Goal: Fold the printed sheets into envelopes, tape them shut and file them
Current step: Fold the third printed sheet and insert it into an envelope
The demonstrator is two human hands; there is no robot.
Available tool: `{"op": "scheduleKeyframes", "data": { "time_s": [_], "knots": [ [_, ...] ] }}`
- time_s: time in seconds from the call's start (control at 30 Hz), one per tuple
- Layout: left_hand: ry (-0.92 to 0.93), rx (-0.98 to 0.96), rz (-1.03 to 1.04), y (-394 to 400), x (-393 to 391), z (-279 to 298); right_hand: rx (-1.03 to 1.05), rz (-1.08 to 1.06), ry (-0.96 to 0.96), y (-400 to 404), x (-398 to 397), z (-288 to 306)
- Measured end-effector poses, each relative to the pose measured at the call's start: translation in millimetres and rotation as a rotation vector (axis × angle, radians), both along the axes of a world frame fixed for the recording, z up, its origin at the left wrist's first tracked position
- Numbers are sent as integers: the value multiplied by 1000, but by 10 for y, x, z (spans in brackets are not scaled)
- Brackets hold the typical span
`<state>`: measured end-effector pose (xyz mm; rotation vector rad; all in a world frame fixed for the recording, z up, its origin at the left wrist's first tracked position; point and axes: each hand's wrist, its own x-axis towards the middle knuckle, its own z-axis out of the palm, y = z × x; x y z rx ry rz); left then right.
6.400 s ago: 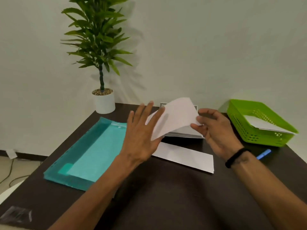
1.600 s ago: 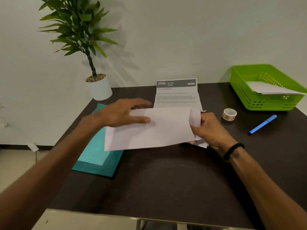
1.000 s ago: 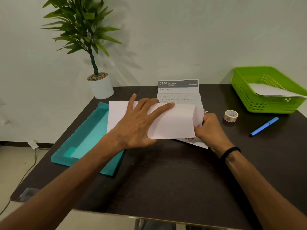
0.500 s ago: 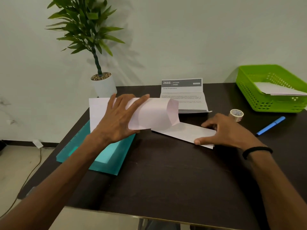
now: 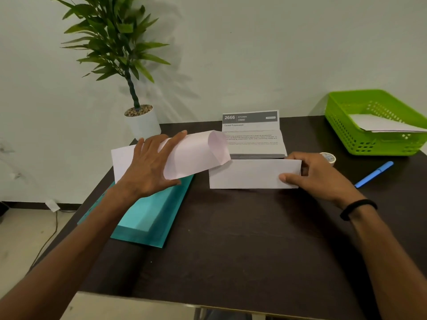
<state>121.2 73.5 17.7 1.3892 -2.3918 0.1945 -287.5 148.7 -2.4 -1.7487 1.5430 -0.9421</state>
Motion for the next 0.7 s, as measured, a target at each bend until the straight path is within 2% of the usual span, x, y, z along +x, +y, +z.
{"op": "scheduleKeyframes", "data": {
  "time_s": [0.13, 0.33, 0.47, 0.57, 0.7],
  "knots": [
    [18, 15, 50, -22, 89, -7, -95, -131, -312, -14, -2, -25],
    [5, 15, 106, -1, 100, -41, -274, -311, -593, -25, 9, 7],
    [25, -1, 108, -7, 39, -61, -280, -343, -801, -38, 42, 10],
    [32, -14, 87, -14, -48, -46, -253, -334, -845, -50, 101, -15],
    [54, -15, 53, -19, -155, -21, -220, -312, -797, -61, 153, -55]
  ]
}}
